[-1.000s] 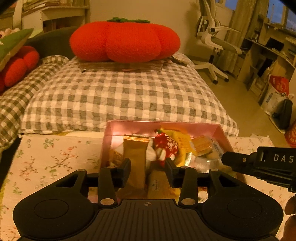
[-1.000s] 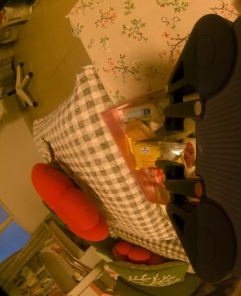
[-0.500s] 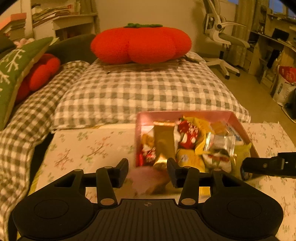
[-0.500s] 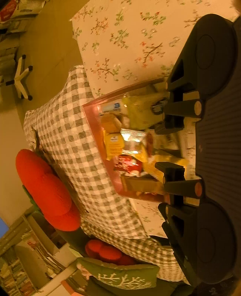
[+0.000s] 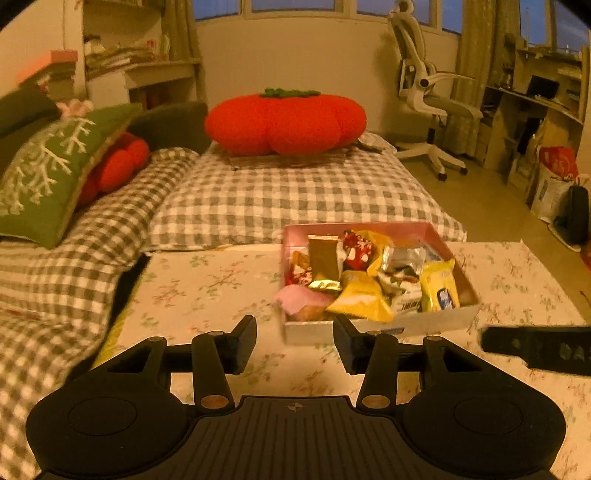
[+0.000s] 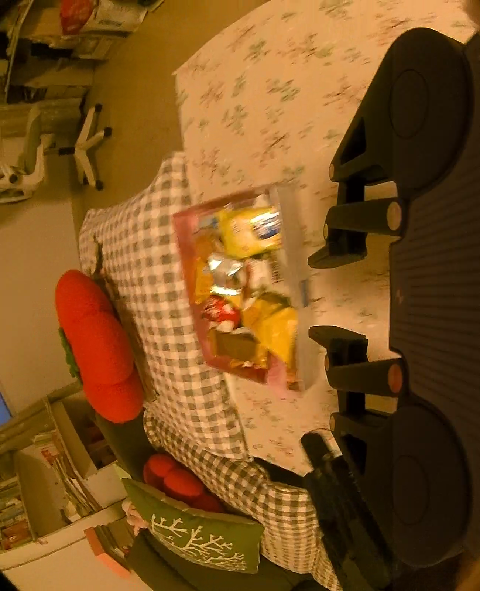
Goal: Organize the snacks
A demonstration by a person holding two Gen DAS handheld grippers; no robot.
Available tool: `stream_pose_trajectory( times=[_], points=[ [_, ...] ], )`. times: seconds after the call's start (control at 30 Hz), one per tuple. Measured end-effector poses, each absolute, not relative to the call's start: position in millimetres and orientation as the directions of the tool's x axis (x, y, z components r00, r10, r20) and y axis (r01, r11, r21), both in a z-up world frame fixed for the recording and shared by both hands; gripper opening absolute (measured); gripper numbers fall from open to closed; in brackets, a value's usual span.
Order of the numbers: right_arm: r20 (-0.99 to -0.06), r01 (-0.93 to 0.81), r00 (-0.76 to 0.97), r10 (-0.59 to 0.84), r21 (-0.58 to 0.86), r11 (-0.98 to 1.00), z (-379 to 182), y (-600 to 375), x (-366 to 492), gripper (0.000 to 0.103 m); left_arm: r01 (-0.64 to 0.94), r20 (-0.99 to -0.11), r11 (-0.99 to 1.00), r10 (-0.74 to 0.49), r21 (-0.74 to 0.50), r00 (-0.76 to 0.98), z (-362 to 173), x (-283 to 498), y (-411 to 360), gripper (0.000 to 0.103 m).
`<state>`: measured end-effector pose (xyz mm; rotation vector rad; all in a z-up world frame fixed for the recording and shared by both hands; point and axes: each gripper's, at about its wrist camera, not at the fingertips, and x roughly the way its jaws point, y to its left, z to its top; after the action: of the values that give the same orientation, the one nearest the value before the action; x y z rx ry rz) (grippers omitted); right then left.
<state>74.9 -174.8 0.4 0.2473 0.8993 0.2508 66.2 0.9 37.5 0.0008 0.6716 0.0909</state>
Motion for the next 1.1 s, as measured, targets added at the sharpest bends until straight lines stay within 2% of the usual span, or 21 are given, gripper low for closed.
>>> stream_pose_trajectory(
  times=[0.17,0.4,0.57,0.67,0.73,0.87,1.1],
  points=[
    [-0.722,-0.116,0.639,0.266,0.251,0.961,6,-178,35,0.046,-0.075,-0.603,0.996,0.084,0.04,0.793,41,21,-4,0.044],
    [-0.694,-0.164,0.657,0.295,0.25,0.954,8,-178,-2,0.054,-0.083,-0.594,0.997,0.07,0.005,0.801,41,-29,-4,0.045],
    [-0.655,-0.196,0.708,0.265,0.178,0.964,12,-176,-16,0.083,-0.085,-0.57,0.996,0.092,0.039,0.816,40,-39,-5,0.062],
    [-0.642,-0.189,0.725,0.252,0.167,0.968,11,-179,-16,0.095,-0.103,-0.546,0.993,0.113,0.049,0.83,41,-41,-2,0.079],
    [-0.635,-0.193,0.73,0.253,0.164,0.967,10,-180,-16,0.095,-0.104,-0.538,0.993,0.114,0.05,0.835,41,-41,-1,0.092],
    [-0.63,-0.195,0.735,0.25,0.156,0.968,9,-178,-16,0.101,-0.098,-0.542,0.994,0.111,0.054,0.833,38,-39,-2,0.098],
    [-0.639,-0.206,0.729,0.244,0.135,0.969,6,-171,-19,0.102,-0.107,-0.549,0.993,0.114,0.045,0.828,36,-37,0,0.102]
  ],
)
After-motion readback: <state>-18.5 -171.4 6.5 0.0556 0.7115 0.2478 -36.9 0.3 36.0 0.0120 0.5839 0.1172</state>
